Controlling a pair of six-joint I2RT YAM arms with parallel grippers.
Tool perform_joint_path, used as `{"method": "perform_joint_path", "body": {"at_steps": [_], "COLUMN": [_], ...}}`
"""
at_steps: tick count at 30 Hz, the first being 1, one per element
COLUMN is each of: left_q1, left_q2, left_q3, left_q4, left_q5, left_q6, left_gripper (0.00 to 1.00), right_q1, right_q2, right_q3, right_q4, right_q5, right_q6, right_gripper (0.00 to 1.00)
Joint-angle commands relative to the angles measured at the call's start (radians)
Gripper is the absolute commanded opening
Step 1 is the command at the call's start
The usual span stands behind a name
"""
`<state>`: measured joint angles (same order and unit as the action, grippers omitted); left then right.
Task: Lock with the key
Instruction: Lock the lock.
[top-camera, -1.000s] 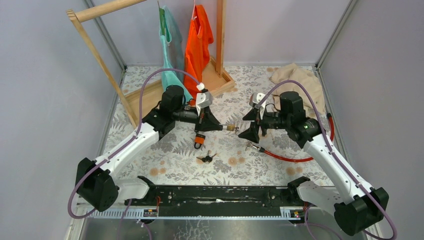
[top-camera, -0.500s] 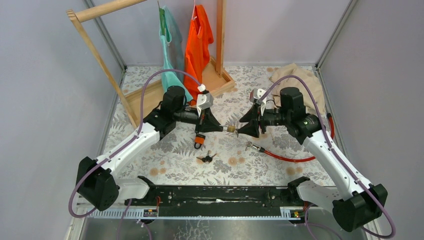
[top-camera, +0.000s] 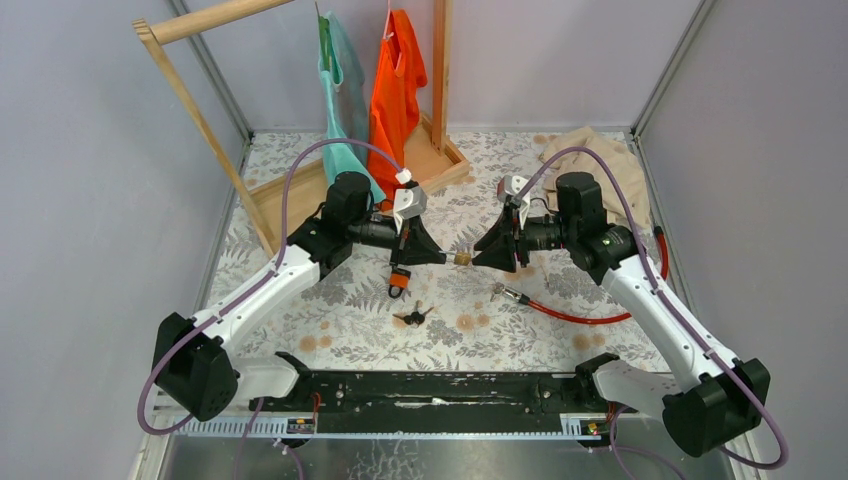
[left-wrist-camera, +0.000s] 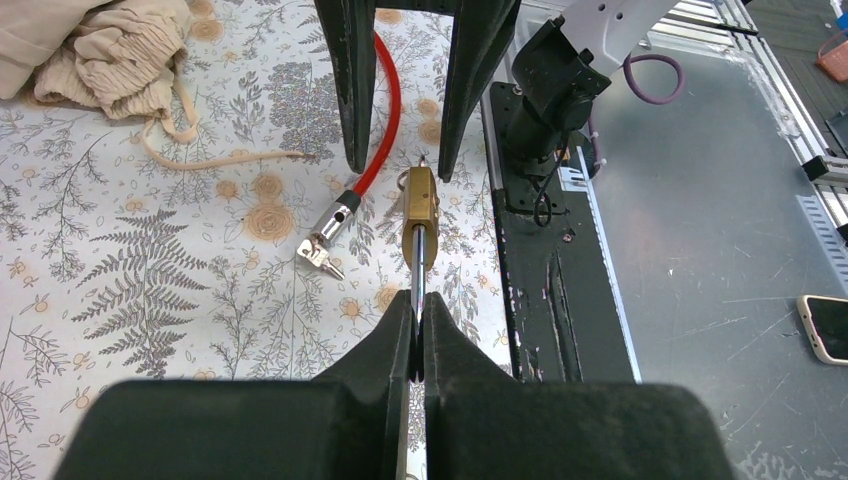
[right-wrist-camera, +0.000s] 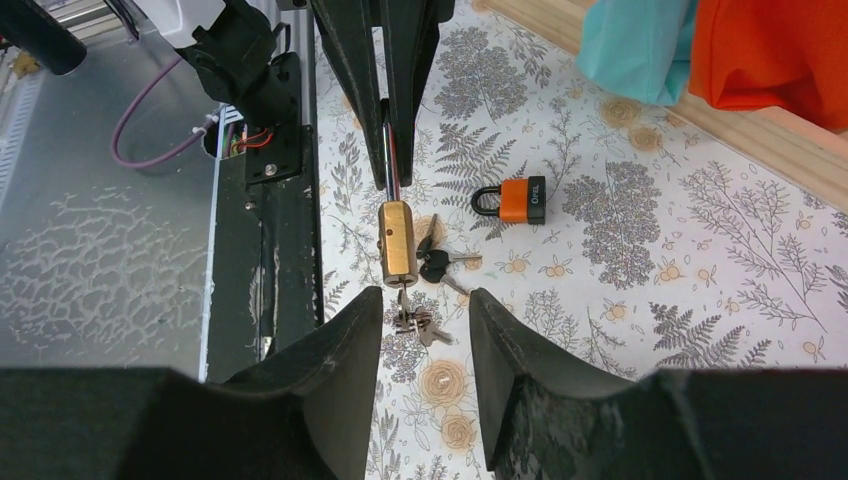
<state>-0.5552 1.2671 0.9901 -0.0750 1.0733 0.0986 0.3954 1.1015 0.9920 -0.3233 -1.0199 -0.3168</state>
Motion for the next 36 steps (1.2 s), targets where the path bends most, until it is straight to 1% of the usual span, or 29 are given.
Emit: {"method": "perform_joint_path", "body": {"at_steps": [1,9,11,13,15,17,25,32,36], "left_q1": [0.001,0.003,0.002,0.002,0.003,0.003,0.007,0.023,0.037], "left_q2": [-0.001,-0.001,-0.002,0.0,-0.001,-0.007,-0.026,-0.044,-0.057], "left_q3": [-0.005,-0.002,-0.001,-0.001,-0.002,-0.002,-0.002,-0.003,-0.006], "left_q4": [0.064,0.066,0.065,0.065,0.066,0.066,0.044,0.045,0.038], "left_q5": [0.022,0.021,0.019,0.015,0.01,0.002,-0.017,0.005,0.002], "left_q6": [-0.011,-0.017,-0.016,-0.016,-0.014,-0.014,0.021,0.024,0.035], "left_gripper": [0.0,0.0,0.0,0.0,0.0,0.0,0.0,0.0,0.0], "right_q1": [0.004,0.026,0.03,0.032,0.033,0.032,0.031,0.029,0.026], "right_q2": [0.005,0.022,0.026,0.029,0.026,0.016,-0.025,-0.025,-0.043], "right_q3": [0.031,0.027,0.029,0.033,0.034,0.032,0.02,0.029,0.032], "right_q4": [0.037,0.025,0.022,0.013,0.0,-0.01,-0.064,-0.17,-0.214], "right_q5": [-0.04,-0.029,-0.023,-0.022,-0.017,0.01,0.116,0.199,0.253], "right_q6": [0.012,-0.001,-0.006,-0.012,-0.025,-0.046,-0.138,-0.253,-0.281], "right_gripper": [0.44,0.38,0.33,0.23,0.09,0.01,0.0,0.0,0.0]}}
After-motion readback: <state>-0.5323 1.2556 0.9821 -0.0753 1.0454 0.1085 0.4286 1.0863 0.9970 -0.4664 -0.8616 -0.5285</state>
